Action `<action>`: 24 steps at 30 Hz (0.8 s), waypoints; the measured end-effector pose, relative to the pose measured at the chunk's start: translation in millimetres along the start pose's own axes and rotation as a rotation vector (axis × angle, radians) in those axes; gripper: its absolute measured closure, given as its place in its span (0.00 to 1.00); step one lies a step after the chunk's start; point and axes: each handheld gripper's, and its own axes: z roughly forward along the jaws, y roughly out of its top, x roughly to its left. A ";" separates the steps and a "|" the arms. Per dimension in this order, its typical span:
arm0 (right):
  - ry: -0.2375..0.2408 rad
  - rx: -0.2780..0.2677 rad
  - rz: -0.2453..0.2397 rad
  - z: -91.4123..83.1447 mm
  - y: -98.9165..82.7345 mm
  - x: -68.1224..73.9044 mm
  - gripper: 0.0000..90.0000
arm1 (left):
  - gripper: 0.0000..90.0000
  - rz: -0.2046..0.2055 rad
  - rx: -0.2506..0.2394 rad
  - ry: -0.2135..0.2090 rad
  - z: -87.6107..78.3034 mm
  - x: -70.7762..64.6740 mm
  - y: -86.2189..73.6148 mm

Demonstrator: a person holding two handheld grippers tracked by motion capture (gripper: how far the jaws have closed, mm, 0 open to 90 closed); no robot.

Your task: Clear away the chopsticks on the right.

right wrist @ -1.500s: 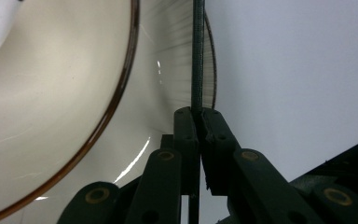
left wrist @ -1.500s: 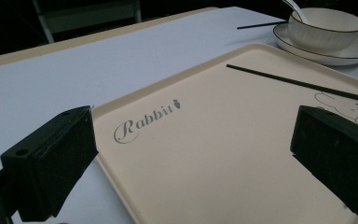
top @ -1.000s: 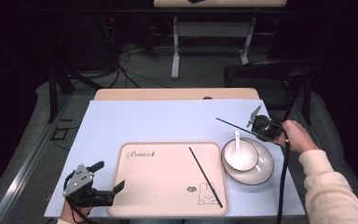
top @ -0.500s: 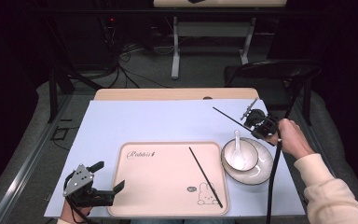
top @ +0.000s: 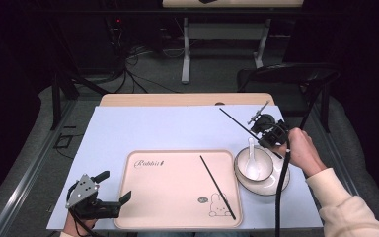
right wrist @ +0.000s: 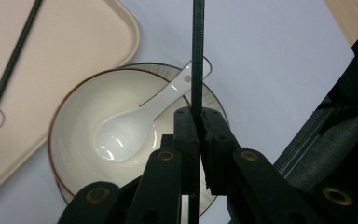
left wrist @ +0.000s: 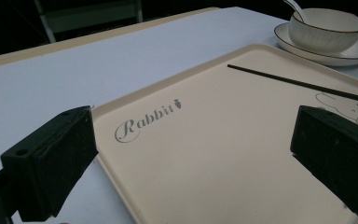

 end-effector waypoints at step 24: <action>0.180 -0.058 0.074 8.8 15.8 69.9 0.95 | 0.00 0.012 0.005 -0.003 1.2 -0.9 0.8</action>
